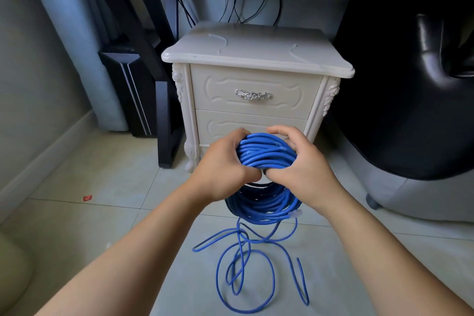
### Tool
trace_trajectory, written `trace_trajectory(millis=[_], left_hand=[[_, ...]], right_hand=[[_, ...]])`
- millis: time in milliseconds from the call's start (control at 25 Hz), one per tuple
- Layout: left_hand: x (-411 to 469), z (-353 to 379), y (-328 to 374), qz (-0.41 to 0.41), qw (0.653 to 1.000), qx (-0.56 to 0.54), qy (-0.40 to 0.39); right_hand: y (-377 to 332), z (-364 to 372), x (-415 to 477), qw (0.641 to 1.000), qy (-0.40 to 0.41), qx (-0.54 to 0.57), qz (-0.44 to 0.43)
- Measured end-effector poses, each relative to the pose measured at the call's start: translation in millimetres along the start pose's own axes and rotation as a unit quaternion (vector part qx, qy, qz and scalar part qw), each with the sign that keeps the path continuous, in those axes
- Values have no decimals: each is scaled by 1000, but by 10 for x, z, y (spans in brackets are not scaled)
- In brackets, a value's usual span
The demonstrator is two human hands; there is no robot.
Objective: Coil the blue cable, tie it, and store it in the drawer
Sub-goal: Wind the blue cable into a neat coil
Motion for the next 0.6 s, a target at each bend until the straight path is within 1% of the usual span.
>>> trace_trajectory(millis=[80,160,280,360,440,520,600], left_hand=[[10,-29,-14,-23,997,-70,13],[20,-68,-47,-55,988,-136,43],[54,-109,-92,-105,957,-254,92],[72,-126,-119,-135,927,-327,124],[84,-130,-154,-161,901,-370,158],[81,-108,-171,-176,884,-391,185],[67,-65,-165,-180,874,-401,206]], right_hand=[[28,-57,20,995,-44,89,16],[55,-76,35,977,-85,191,49],[118,-47,55,947,-93,286,116],[122,4,49,934,-93,322,126],[101,76,28,926,-94,345,124],[114,157,10,921,-94,359,117],[125,206,2,925,-97,353,98]])
Point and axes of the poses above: each hand's wrist, its own x-axis towards the middle knuckle, its own z-axis out of the palm, y = z × x, the point moved 2 cm from there along x, towards the middle knuckle, and after that the axes turned 3 degrees about -x, right-handed, at the moved point
